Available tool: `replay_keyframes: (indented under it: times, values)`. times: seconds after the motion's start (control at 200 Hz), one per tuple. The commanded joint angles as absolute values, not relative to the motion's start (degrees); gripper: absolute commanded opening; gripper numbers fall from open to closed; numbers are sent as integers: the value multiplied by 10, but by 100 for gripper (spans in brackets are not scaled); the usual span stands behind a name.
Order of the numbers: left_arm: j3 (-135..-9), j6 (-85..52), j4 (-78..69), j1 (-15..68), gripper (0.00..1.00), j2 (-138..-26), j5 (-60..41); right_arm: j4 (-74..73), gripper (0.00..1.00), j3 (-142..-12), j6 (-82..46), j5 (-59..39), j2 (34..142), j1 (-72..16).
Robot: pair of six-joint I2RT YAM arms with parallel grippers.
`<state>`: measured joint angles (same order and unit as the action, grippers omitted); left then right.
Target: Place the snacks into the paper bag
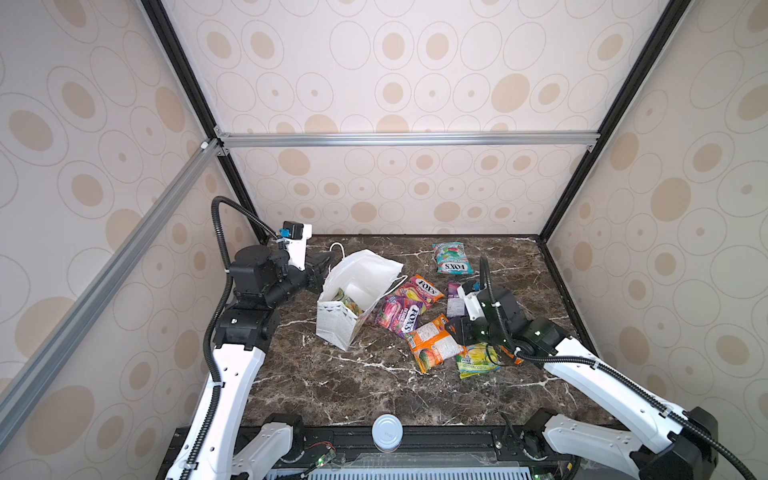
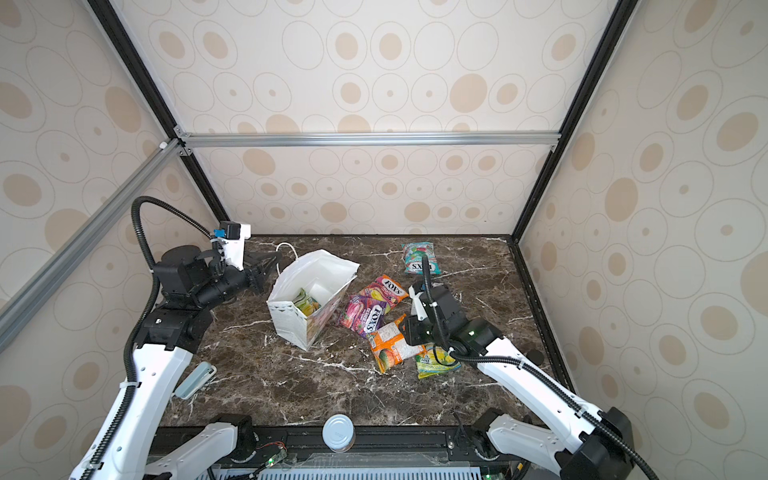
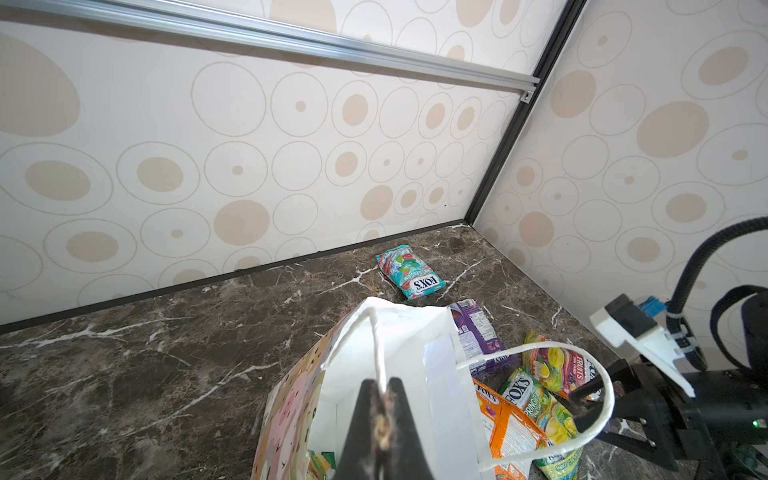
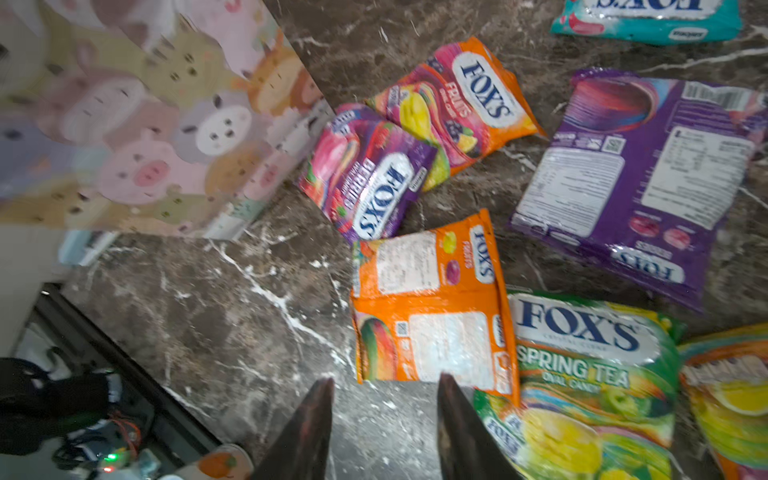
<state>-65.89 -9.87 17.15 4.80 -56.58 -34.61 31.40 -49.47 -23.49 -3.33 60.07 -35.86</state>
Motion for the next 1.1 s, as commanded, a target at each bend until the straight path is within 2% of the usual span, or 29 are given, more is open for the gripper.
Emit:
replay_keyframes:
  times: [0.0,0.25,0.605,0.945,1.095]
  values:
    - [-662,-105,145,46,0,-553,-353,340,50,-481,-214,5,591,-341]
    - [-662,-104,146,46,0,-555,-353,272,57,-449,-170,-68,641,-281]
    - [-662,-104,147,46,0,-555,-352,203,59,-457,-122,-172,769,-216]
    - [-663,-103,150,46,0,-560,-352,145,52,-463,-111,-242,850,-189]
    - [-664,-103,151,46,0,-562,-351,124,44,-456,-108,-275,874,-169]
